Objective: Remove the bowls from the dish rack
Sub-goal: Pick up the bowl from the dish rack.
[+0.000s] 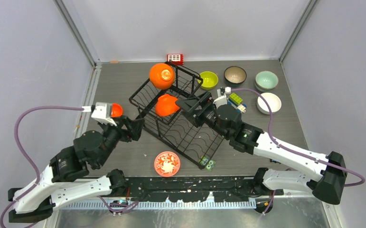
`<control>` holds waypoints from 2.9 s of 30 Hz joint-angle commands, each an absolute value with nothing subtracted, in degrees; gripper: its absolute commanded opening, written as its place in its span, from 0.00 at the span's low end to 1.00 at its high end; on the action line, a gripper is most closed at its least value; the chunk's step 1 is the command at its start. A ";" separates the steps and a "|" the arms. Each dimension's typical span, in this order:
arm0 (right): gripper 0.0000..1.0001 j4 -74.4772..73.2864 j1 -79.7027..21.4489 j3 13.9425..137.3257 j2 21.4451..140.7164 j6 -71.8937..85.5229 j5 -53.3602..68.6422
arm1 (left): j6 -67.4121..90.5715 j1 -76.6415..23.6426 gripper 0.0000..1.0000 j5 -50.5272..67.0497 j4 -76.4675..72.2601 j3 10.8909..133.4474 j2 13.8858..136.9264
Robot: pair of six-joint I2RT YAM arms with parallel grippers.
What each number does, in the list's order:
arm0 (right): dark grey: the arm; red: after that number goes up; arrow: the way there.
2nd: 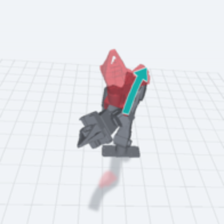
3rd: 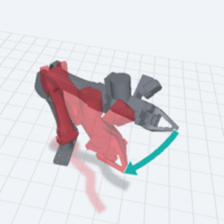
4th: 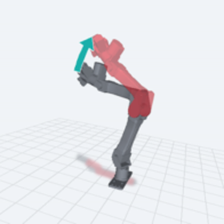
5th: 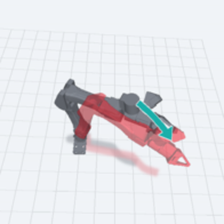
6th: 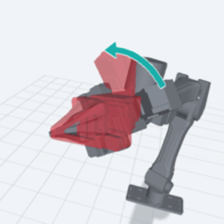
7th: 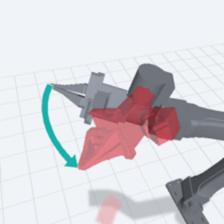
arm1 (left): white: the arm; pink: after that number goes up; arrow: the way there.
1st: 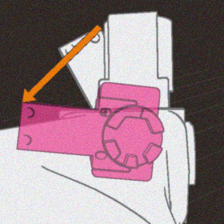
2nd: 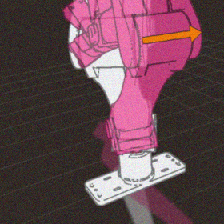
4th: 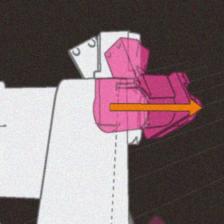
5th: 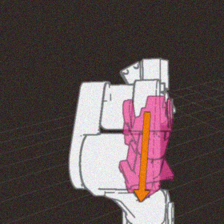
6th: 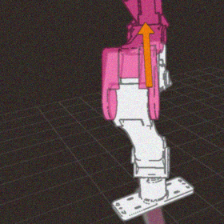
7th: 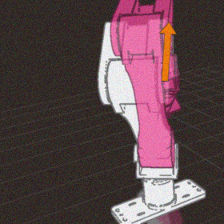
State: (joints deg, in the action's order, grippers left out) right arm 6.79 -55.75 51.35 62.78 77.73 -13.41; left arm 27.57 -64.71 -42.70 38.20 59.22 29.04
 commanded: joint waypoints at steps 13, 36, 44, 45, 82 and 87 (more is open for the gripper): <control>0.75 12.15 -55.54 51.31 67.16 82.41 -15.51 | 37.70 -64.57 0.72 -43.89 45.15 53.22 23.22; 0.56 20.54 -55.53 48.08 69.98 83.98 -14.54 | 42.03 -64.56 0.71 -43.84 47.85 50.91 21.59; 0.52 30.19 -55.61 44.07 71.28 85.33 -15.38 | 43.00 -64.52 0.71 -43.78 47.73 50.02 20.55; 0.52 30.76 -55.62 43.82 71.36 85.38 -15.73 | 42.98 -64.55 0.71 -43.89 47.66 50.01 20.49; 0.13 46.20 -56.05 40.08 75.99 84.55 -15.08 | 44.65 -64.55 0.71 -45.11 48.20 48.60 19.92; 0.04 50.36 -56.04 39.67 77.73 83.67 -14.94 | 44.74 -64.55 0.71 -45.48 48.56 48.52 19.40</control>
